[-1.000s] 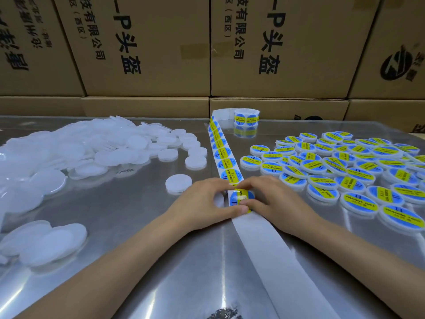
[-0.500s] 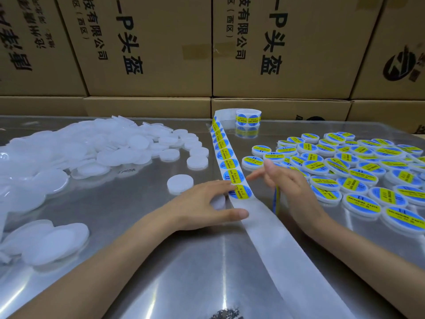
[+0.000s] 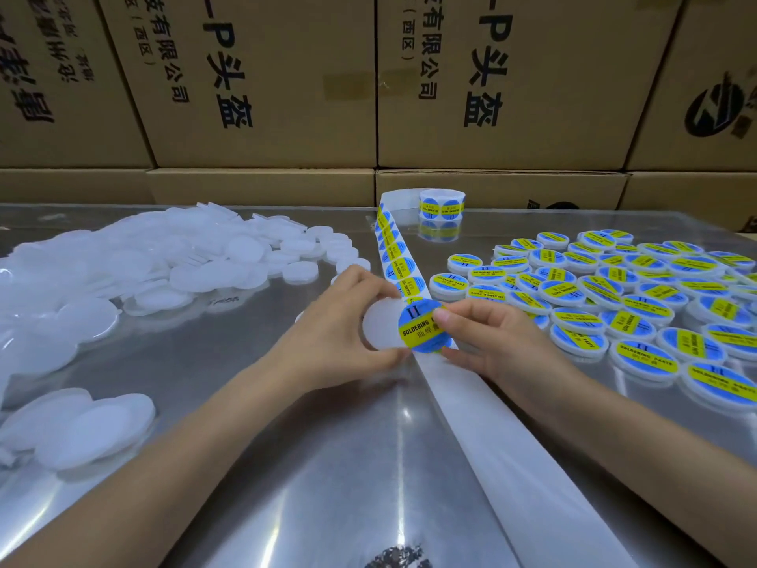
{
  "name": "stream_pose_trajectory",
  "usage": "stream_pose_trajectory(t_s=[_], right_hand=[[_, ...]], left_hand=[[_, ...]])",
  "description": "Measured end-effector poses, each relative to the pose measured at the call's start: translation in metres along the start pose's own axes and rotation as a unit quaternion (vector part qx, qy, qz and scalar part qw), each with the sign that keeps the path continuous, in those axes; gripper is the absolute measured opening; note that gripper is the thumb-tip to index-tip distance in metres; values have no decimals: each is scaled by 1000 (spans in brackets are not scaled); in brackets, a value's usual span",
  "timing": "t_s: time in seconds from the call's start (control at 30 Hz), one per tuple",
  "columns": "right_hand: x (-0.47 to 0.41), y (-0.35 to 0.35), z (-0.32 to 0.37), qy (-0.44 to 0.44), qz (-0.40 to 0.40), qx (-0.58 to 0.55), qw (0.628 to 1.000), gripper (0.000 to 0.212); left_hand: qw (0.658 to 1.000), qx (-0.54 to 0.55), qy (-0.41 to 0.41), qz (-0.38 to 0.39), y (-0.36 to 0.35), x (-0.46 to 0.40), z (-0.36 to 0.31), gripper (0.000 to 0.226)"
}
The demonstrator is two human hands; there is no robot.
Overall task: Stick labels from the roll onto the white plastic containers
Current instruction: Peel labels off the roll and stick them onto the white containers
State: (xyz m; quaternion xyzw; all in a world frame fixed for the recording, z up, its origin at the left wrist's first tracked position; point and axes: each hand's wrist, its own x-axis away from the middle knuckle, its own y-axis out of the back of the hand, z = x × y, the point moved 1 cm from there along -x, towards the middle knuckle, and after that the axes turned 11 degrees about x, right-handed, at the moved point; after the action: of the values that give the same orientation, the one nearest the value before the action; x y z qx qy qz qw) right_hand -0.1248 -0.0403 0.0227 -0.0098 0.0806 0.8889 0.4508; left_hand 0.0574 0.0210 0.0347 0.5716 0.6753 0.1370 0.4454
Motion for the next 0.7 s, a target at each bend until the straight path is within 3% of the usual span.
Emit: stream_pose_trajectory(t_s=[0.27, 0.7], right_hand=[[-1, 2, -2, -43, 40, -67, 996, 23], [-1, 2, -1, -61, 13, -68, 996, 22]], left_hand=[[993, 51, -105, -23, -10, 1, -14, 64], [990, 75, -112, -32, -13, 2, -21, 77]])
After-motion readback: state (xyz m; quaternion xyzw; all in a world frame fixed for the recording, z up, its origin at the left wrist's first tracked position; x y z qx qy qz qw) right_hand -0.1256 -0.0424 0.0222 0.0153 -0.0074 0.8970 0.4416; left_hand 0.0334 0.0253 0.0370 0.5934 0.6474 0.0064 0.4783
